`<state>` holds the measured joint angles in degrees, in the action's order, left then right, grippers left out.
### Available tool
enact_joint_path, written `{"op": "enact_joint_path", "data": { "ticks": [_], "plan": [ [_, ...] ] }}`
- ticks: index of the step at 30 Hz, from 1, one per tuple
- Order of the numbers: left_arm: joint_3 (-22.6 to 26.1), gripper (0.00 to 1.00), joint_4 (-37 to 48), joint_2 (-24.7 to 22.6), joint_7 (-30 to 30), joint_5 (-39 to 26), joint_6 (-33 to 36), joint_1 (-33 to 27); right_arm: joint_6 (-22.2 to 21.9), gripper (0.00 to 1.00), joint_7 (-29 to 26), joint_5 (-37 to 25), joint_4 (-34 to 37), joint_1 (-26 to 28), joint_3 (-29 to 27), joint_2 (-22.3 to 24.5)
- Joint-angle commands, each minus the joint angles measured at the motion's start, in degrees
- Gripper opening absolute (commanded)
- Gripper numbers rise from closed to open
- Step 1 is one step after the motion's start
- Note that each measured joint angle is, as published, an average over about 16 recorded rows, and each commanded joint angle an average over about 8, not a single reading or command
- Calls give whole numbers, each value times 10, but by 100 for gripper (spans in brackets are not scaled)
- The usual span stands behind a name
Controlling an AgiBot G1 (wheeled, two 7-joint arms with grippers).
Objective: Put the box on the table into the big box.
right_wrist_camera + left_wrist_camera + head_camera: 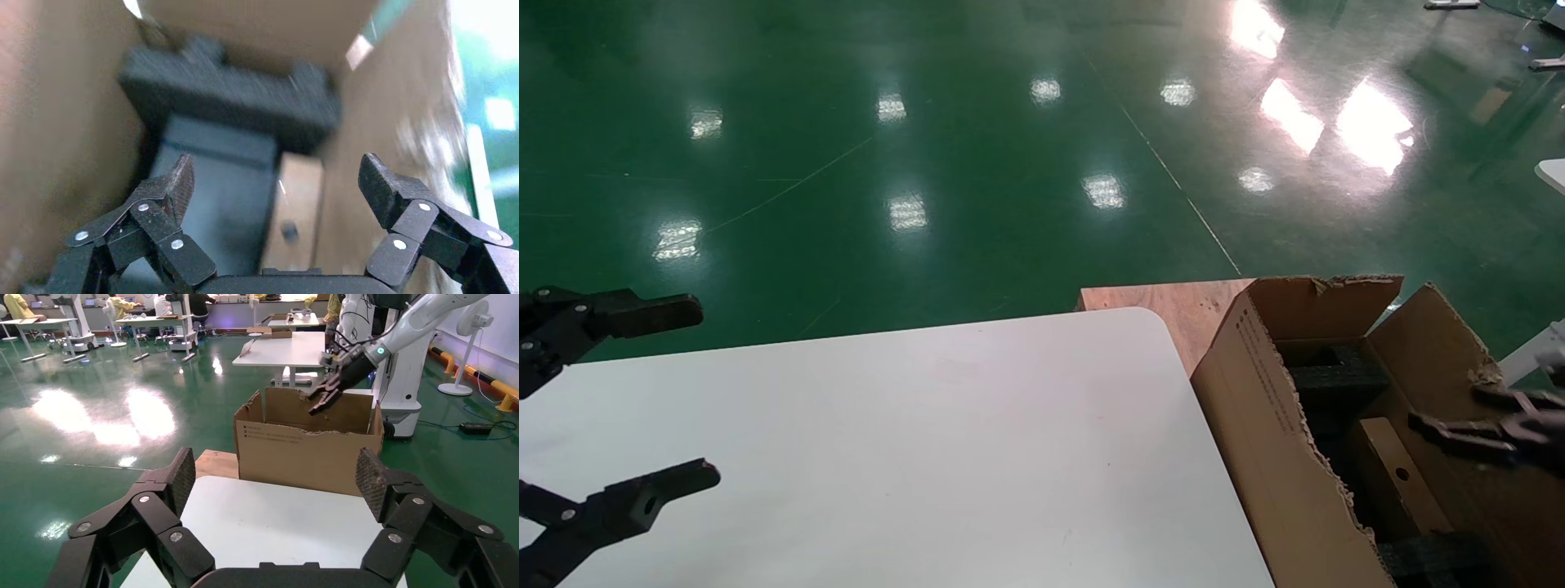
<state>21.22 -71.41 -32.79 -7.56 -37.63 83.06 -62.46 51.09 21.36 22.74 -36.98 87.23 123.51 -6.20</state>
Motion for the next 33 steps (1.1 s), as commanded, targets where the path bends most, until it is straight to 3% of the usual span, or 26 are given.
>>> {"op": "enact_joint_path", "data": {
  "ticks": [1,18,33],
  "plan": [
    [0,100,0,0,0,0,0,0,11,100,20,-10,-3,14,-9,-3],
    [0,100,0,0,0,0,0,0,27,100,92,-152,-82,170,-78,-38],
    [0,100,0,0,0,0,0,0,-1,100,110,-235,-153,244,-97,-85]
  ]
}}
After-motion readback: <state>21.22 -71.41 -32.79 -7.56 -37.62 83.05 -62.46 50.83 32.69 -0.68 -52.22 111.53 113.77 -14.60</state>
